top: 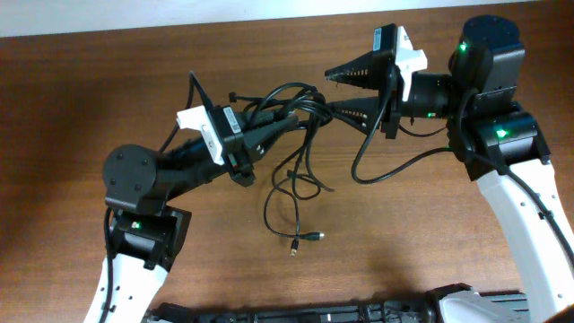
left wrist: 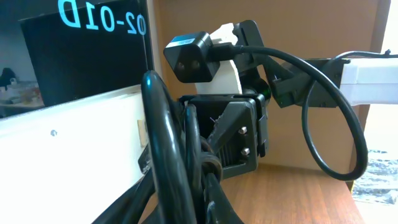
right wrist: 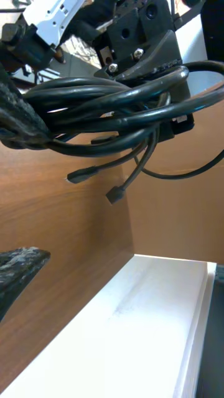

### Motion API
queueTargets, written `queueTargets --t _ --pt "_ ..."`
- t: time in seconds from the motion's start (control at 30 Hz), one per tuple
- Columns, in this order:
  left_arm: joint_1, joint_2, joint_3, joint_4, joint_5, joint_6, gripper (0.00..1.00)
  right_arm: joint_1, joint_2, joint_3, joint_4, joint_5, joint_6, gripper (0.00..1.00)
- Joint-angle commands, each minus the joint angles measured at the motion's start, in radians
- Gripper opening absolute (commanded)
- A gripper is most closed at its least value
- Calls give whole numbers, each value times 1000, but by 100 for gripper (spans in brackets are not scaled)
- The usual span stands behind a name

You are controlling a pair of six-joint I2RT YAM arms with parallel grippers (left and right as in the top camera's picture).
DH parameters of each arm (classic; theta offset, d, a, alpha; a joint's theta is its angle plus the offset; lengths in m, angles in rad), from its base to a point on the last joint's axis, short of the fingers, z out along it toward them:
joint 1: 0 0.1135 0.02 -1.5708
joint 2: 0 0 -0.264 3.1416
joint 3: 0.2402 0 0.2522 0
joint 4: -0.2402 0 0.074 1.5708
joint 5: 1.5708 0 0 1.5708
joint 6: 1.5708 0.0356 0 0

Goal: Untangle cables

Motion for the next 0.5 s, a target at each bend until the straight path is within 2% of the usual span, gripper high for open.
queueTargets --t 0.0,0.07,0.13,0.2,0.27,0.4,0.47 --pt "8 -5 10 -13 -77 -9 0 -2 -10 5 -4 -10 5 54" --pt "8 -5 10 -39 -126 -18 0 -2 -10 5 -5 -9 5 54" --pt "8 -5 10 -47 -138 -29 0 -2 -10 5 -5 11 5 60" --pt "8 -5 10 -51 -138 -53 0 -2 -10 5 -21 117 5 67" --pt "8 -5 10 -55 -138 -53 0 -2 -10 5 -28 165 5 69" --pt "8 -5 10 -59 -138 -64 0 -2 -10 5 -30 405 8 72" --pt "8 -5 10 -60 -138 -65 0 -2 -10 5 -30 426 8 72"
